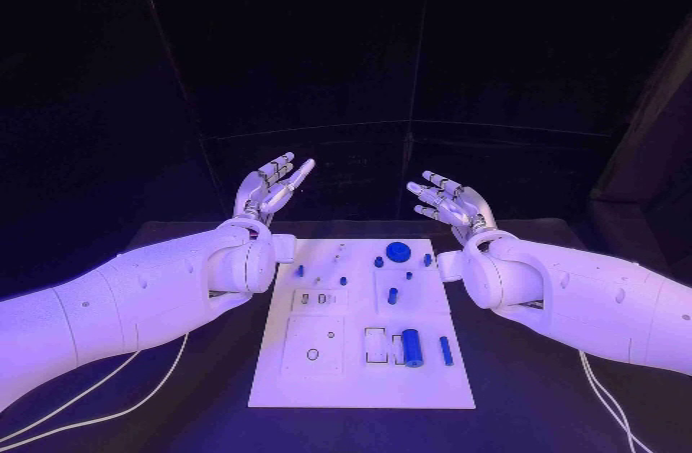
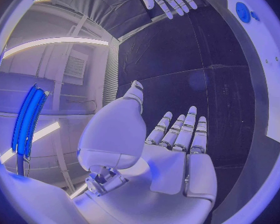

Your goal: Assemble the parts on the task board

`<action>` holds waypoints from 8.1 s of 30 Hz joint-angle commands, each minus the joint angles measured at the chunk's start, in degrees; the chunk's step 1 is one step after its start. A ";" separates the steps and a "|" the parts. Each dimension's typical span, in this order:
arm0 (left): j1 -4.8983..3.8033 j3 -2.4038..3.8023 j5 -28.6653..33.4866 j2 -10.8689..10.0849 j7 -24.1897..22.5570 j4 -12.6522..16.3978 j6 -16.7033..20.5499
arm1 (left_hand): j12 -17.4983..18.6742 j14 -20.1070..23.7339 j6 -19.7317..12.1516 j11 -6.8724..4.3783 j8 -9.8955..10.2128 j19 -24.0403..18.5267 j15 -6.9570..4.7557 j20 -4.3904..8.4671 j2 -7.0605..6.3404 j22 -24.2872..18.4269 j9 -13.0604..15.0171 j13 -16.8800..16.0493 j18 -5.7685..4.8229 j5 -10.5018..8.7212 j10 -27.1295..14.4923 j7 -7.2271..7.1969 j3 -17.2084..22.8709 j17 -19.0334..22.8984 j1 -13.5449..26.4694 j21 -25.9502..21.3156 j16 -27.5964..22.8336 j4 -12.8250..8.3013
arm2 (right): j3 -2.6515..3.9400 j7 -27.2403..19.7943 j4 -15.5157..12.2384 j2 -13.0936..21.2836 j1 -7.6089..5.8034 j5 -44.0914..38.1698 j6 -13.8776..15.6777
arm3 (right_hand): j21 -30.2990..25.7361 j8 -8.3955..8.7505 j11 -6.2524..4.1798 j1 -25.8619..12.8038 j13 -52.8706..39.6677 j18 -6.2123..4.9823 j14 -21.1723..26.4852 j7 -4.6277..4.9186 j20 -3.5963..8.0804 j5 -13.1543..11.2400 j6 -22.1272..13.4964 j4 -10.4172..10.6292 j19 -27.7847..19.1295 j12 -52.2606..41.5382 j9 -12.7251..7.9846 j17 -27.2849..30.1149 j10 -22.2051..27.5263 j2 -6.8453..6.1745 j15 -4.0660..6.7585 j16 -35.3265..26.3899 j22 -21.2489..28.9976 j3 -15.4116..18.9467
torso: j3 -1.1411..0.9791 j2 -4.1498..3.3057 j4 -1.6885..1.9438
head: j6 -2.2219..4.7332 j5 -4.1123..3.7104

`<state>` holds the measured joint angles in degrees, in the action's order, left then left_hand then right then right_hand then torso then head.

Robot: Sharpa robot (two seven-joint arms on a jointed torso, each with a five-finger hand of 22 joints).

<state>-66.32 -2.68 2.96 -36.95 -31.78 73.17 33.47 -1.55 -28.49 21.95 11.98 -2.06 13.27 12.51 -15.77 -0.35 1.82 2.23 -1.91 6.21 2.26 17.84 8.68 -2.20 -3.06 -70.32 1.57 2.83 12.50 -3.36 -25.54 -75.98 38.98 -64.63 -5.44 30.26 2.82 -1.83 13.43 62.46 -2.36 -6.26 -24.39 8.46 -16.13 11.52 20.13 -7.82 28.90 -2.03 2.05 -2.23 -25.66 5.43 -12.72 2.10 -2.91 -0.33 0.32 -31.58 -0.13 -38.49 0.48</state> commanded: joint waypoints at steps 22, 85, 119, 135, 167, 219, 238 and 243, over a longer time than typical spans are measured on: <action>-0.42 -0.18 -3.40 -3.76 -3.97 2.30 -11.27 | -5.95 -21.41 17.76 1.32 -3.10 25.99 -1.27 -0.74 0.76 4.22 1.60 -2.33 3.17 0.52 29.56 7.26 0.09 -2.73 -5.71 8.61 6.83 -0.83 | -0.62 4.04 4.99 2.18 -2.44 -38.05 -4.43 | 8.80 -3.07 -4.66 12.16 -1.13 -4.32 -40.83 3.76 3.65 0.36 37.16 -8.82 28.16 -2.63 1.74 -1.54 -38.30 -1.02 6.50 4.45 -2.04 -9.61 | -0.15 -2.35 0.32 | 0.78 -0.09; -0.57 -0.14 -7.94 -10.82 -1.16 15.40 -15.49 | -5.05 -34.92 31.87 -1.53 -2.07 39.61 -5.03 1.89 2.72 3.12 1.45 -1.70 4.23 0.50 40.01 5.10 -1.33 -5.32 -7.38 10.14 8.08 -7.75 | -0.47 26.54 6.57 -5.89 -8.66 -88.73 -24.26 | 49.22 -2.07 -8.65 9.02 -1.39 -3.32 -61.14 0.04 10.95 -1.46 37.54 -6.73 43.89 -3.02 1.84 -39.54 -40.10 -6.41 13.33 56.67 -28.02 -14.69 | 0.55 -10.17 1.92 | 2.93 -1.04; -0.74 -0.14 -7.93 -10.95 -0.74 15.25 -15.36 | -4.92 -34.99 31.71 -1.44 -1.91 39.73 -5.01 1.85 2.77 3.07 1.45 -1.69 4.25 0.50 39.76 5.21 -1.34 -5.39 -7.40 10.10 8.05 -7.92 | -0.50 26.67 8.57 -7.34 -8.63 -87.60 -23.84 | 60.78 -2.71 -8.89 8.75 -1.47 -1.83 -61.19 0.33 10.73 -2.48 41.40 -5.69 45.41 -3.71 2.08 -51.06 -43.39 -5.33 13.30 68.32 -41.30 -21.57 | 0.58 -10.51 1.93 | 1.92 -1.16; -0.76 -0.14 -7.92 -11.02 -0.55 14.85 -15.43 | -4.90 -35.14 31.67 -1.42 -1.87 39.83 -5.03 1.85 2.85 3.05 1.46 -1.70 4.27 0.50 39.70 5.23 -1.34 -5.45 -7.37 10.11 8.11 -7.96 | -0.44 28.31 6.76 -7.02 -8.64 -83.68 -8.82 | 64.48 -3.19 -9.78 7.64 -1.67 -1.17 -61.15 -0.51 11.30 -3.05 44.13 -3.74 46.87 -3.99 2.26 -52.97 -46.15 -5.89 13.92 70.76 -45.91 -23.64 | 0.62 -10.64 2.14 | 2.95 -0.62; -1.08 -0.13 -7.91 -10.91 -0.88 15.49 -15.19 | -4.94 -35.48 31.75 -1.48 -1.86 40.10 -5.09 1.87 3.14 3.01 1.51 -1.75 4.30 0.50 39.73 5.17 -1.18 -5.60 -7.54 10.10 8.20 -8.24 | -0.38 29.33 15.81 -16.56 -8.65 -82.77 -11.47 | 65.12 -2.42 -9.46 7.73 -1.52 -1.09 -60.95 -0.20 11.20 -3.65 43.70 -2.91 46.77 -3.06 2.04 -53.10 -45.63 -6.71 13.72 71.46 -46.47 -24.81 | 1.03 -11.58 3.00 | 3.05 -0.55; -1.44 -0.13 -7.91 -10.71 -0.28 14.94 -15.27 | -4.93 -35.29 31.78 -1.48 -1.83 40.09 -5.05 1.86 3.13 2.91 1.53 -1.75 4.26 0.51 39.70 5.15 -1.11 -5.63 -7.79 9.96 8.02 -8.63 | -0.40 33.32 17.41 -18.25 -8.65 -86.26 -11.56 | 65.64 -1.72 -8.43 6.13 -1.61 -1.15 -60.37 0.57 10.20 -5.43 34.50 2.15 45.97 -2.10 1.67 -52.36 -42.04 -10.83 12.78 72.48 -46.55 -19.74 | 1.11 -11.70 2.91 | 2.66 -0.43; -1.44 -0.16 -7.90 -11.24 -0.12 14.64 -15.75 | -4.94 -35.19 31.80 -1.48 -1.83 40.05 -5.03 1.85 3.15 2.86 1.53 -1.75 4.25 0.50 39.71 5.13 -1.07 -5.64 -7.89 9.89 7.94 -8.78 | 1.57 35.08 -0.35 2.61 -8.98 -71.87 -15.19 | 74.74 -3.54 -10.23 8.31 -60.61 1.36 -62.72 -0.56 11.88 0.98 32.32 12.36 51.44 -63.32 2.11 -69.48 -56.66 -11.82 14.56 81.58 -61.02 -1.81 | 0.71 -11.40 1.77 | 3.83 -1.56; -1.43 -0.16 -7.90 -11.09 -0.12 14.41 -15.90 | -4.94 -35.19 31.80 -1.48 -1.83 40.05 -5.03 1.85 3.15 2.86 1.53 -1.75 4.25 0.50 39.71 5.13 -1.07 -5.64 -7.89 9.89 7.94 -8.78 | 1.62 35.66 0.06 3.96 -8.96 -72.05 -17.98 | 75.67 -4.39 -9.60 11.07 -70.08 1.45 -62.88 0.35 11.22 0.78 30.55 15.19 51.51 -71.95 2.02 -71.76 -56.11 -11.64 13.60 82.59 -62.37 2.21 | 0.57 -11.51 1.80 | 3.78 -1.83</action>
<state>-67.66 -2.89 -4.69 -48.10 -31.67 87.61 18.48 -6.65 -63.78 54.06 10.54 -4.23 53.16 7.29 -13.74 2.54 4.76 3.72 -3.70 10.18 2.49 57.94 13.80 -3.38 -8.65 -77.97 11.77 11.10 4.02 -1.80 9.28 -75.97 42.97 -73.49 -79.39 16.45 78.26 -5.95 3.58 72.94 -71.60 -5.30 -84.03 8.89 -4.60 12.18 50.99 7.15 80.46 -73.27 4.10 -73.77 -82.06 -6.12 1.29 84.37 -65.15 1.36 0.97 -43.02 1.68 -34.68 -1.13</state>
